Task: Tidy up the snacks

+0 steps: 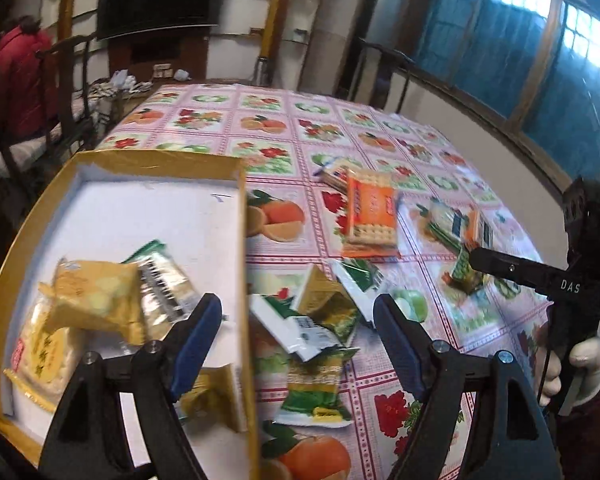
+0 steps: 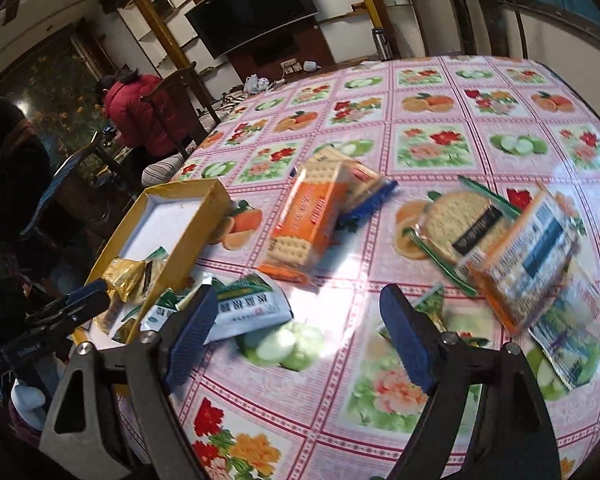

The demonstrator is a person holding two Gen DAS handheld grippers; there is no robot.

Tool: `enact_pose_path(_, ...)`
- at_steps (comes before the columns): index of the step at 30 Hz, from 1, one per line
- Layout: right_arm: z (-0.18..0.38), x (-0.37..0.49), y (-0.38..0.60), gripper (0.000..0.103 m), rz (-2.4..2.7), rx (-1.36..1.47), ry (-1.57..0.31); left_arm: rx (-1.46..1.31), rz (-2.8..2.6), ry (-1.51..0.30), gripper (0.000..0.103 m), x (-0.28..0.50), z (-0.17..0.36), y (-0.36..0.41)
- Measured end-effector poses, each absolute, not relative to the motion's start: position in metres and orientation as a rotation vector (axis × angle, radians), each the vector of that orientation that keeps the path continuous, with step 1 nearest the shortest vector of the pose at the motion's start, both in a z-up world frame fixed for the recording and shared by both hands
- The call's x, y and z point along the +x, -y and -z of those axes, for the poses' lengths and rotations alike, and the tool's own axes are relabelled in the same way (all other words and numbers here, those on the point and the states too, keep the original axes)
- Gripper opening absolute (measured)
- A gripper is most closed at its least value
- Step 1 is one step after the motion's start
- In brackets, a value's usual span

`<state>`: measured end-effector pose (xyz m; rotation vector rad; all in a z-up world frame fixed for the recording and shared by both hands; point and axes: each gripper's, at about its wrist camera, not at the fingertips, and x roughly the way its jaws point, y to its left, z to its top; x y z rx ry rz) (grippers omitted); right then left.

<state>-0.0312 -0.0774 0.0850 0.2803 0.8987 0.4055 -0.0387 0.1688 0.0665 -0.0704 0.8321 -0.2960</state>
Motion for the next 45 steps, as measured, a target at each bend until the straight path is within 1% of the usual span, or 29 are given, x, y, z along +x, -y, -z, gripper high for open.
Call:
enact_pose_path(4, -0.071, -0.039, 0.084, 0.083, -0.397, 0.287, -0.918, 0.063, 0.215, -0.838, 0.078, -0.033, -0.056, -0.138)
enact_pose_path(9, -0.064, -0.053, 0.073, 0.083, -0.311, 0.166, -0.895, 0.155, -0.017, -0.768, 0.078, -0.052, -0.061, -0.125)
enact_pose_path(13, -0.061, -0.064, 0.059, 0.083, -0.203, 0.07, -0.869, 0.082, -0.076, -0.748, 0.079, -0.069, -0.07, -0.128)
enact_pose_path(20, -0.06, -0.08, 0.046, 0.083, -0.144, 0.062, -0.864, -0.008, -0.076, -0.749, 0.079, -0.088, -0.074, -0.134)
enact_pose_path(45, -0.058, -0.095, 0.004, 0.084, -0.128, -0.016, -0.893, -0.081, -0.068, -0.788, 0.079, -0.099, -0.066, -0.162)
